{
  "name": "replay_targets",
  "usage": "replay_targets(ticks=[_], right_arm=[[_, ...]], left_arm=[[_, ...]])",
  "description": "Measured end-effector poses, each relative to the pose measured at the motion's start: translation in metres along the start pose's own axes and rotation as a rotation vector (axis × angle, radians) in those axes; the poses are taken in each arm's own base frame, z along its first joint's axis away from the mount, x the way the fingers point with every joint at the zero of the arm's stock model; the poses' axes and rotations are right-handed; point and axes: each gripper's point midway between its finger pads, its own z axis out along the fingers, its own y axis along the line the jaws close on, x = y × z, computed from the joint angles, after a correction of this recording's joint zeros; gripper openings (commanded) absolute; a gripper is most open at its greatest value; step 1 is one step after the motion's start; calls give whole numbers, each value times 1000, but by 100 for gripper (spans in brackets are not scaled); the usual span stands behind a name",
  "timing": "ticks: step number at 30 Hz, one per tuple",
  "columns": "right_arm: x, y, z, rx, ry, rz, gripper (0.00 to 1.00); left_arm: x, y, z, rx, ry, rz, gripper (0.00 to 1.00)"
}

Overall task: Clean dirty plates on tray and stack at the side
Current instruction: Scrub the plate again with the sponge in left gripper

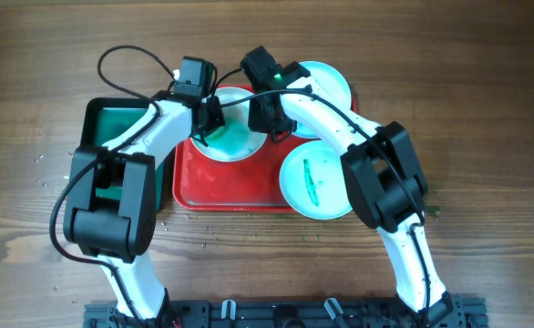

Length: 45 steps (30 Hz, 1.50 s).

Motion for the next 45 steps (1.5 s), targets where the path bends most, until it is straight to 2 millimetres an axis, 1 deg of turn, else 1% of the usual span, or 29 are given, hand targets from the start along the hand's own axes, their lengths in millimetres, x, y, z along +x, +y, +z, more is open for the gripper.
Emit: replay_targets(ticks=[3, 6, 9, 11, 14, 15, 17, 20, 21, 24, 26, 27, 28, 31, 34, 36, 37, 39, 42, 45], right_arm=[[0, 0, 0, -1, 0, -7, 4], [0, 0, 0, -1, 0, -11, 4], [0, -1, 0, 2, 0, -10, 4], [-1, -2, 0, 2, 1, -11, 4], [-1, -2, 0, 3, 1, -12, 4], [-1, -1, 0, 2, 0, -12, 4], [-1, -1, 0, 2, 0, -12, 4], [-1, -1, 0, 2, 0, -12, 4], [-1, -1, 0, 2, 1, -12, 4], [-1, -2, 0, 2, 0, -11, 4], [-1, -1, 0, 1, -1, -12, 4], [-1, -1, 0, 0, -2, -12, 4], [-1, -1, 0, 0, -2, -12, 4], [-1, -1, 0, 0, -2, -12, 4], [-1, -1, 0, 0, -2, -12, 4], [-2, -1, 0, -1, -3, -12, 4], [-2, -1, 0, -1, -4, -12, 4], [-2, -1, 0, -1, -4, -12, 4], [-2, -1, 0, -1, -4, -12, 4], [-2, -1, 0, 2, -6, -12, 4]], left_arm=[[1, 2, 0, -17, 1, 1, 4], [9, -7, -1, 46, 47, 85, 4], [25, -26, -6, 192, 128, 202, 4], [44, -44, -13, 327, 200, 275, 4], [65, -65, -22, 472, 264, 341, 4], [69, -70, -23, 511, 273, 357, 4], [69, -76, -24, 552, 269, 375, 4], [58, -80, -19, 554, 210, 377, 4], [53, -80, -17, 538, 191, 369, 4], [30, -70, -6, 414, 107, 276, 4], [15, -58, 1, 310, 53, 187, 4], [10, -52, 3, 264, 32, 150, 4], [0, -39, 5, 179, -6, 89, 4], [-8, -13, 5, 28, -48, -8, 4], [-2, 11, 1, -105, -37, -87, 4], [5, 17, -2, -143, -17, -114, 4], [11, 20, -5, -158, 11, -125, 4], [20, 19, -7, -151, 55, -130, 4], [31, 11, -10, -89, 130, -97, 4], [44, -3, -13, 34, 216, -21, 4]])
